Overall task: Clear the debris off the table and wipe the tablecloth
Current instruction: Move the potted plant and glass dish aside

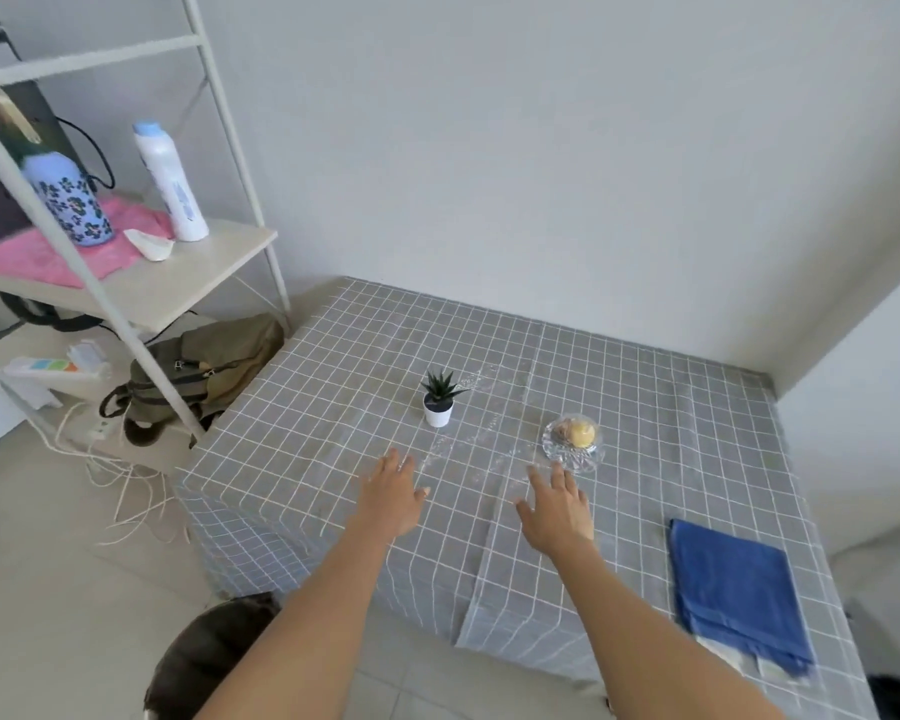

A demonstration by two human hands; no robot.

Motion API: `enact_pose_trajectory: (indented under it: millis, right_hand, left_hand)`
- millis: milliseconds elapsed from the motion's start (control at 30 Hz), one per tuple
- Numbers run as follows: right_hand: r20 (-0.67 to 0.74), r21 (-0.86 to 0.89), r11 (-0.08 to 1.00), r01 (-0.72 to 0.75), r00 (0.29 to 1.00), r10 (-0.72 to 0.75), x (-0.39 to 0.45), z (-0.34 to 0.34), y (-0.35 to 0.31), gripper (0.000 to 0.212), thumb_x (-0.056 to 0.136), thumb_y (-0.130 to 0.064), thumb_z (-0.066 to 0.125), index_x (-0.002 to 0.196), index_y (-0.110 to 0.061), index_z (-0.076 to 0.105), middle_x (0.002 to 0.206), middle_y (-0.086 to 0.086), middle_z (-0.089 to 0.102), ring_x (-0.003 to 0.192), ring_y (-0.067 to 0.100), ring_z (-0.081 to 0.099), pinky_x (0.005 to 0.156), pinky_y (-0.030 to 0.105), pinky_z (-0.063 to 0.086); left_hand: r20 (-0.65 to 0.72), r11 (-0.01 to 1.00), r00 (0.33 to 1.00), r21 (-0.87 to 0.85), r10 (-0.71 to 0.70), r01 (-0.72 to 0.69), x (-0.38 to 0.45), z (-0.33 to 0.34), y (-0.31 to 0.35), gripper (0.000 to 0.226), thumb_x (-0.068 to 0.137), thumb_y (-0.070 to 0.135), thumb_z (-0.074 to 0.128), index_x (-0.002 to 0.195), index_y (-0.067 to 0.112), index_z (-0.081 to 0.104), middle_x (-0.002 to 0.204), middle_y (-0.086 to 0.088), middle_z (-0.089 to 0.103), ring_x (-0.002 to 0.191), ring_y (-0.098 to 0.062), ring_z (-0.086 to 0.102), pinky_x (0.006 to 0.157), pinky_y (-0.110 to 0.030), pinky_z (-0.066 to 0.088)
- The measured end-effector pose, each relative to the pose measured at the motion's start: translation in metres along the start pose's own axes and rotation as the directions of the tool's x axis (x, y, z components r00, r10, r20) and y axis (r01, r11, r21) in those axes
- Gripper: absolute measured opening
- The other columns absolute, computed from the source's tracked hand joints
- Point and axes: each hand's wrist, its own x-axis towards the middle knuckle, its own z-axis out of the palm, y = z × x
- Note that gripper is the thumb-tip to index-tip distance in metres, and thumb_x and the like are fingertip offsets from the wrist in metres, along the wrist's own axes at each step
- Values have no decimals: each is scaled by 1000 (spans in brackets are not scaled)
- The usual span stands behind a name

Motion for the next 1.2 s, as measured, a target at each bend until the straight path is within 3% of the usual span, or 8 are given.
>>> enact_pose_trajectory:
  millis: [433,667,800,1000,1133,1200]
  right_hand:
    - [-124,153,971,-181,972,201,73,-13,40,58,98,-40,41,150,-27,18,160,13,1,147,31,4,117,44,12]
    - [-141,218,944,-248,949,282,115,-9,54,79,92,-51,49,152,-27,3,160,11,-1,147,28,2,117,44,14]
    - [-141,320,919,-229,948,286,125,1,60,90,85,-57,57,152,-28,3,160,10,5,147,29,7,115,47,19]
    - [-246,526,831,-181,903,351,132,20,62,104,71,-53,75,150,-28,11,158,8,16,142,31,24,106,51,36]
    - [-297,561,815,-144,884,361,137,36,69,105,65,-58,77,147,-26,19,153,10,25,134,35,36,98,54,45]
    - [-328,580,807,-115,874,360,140,40,70,106,62,-58,79,145,-26,21,150,13,28,133,36,36,98,55,45]
  left_hand:
    - [31,999,999,-30,28,-27,94,8,-7,64,101,37,37,152,7,11,159,-16,10,146,-31,11,117,-45,19]
    - [7,994,999,-100,49,-48,141,8,-22,72,98,41,43,151,6,10,158,-15,14,146,-30,13,118,-41,17]
    - [-51,978,994,-180,96,-104,153,16,-20,79,93,46,51,151,7,15,158,-12,16,146,-27,15,118,-40,17]
    - [-166,929,984,-350,66,-121,170,34,-20,83,83,53,62,145,8,32,150,-10,35,139,-28,34,112,-47,32]
    - [-259,840,966,-519,21,-158,174,41,-10,67,77,50,71,131,19,46,131,3,53,122,-21,49,102,-36,39]
    - [-274,793,962,-590,-16,-155,176,44,-7,63,74,54,71,125,26,48,124,7,58,117,-17,52,100,-36,42]
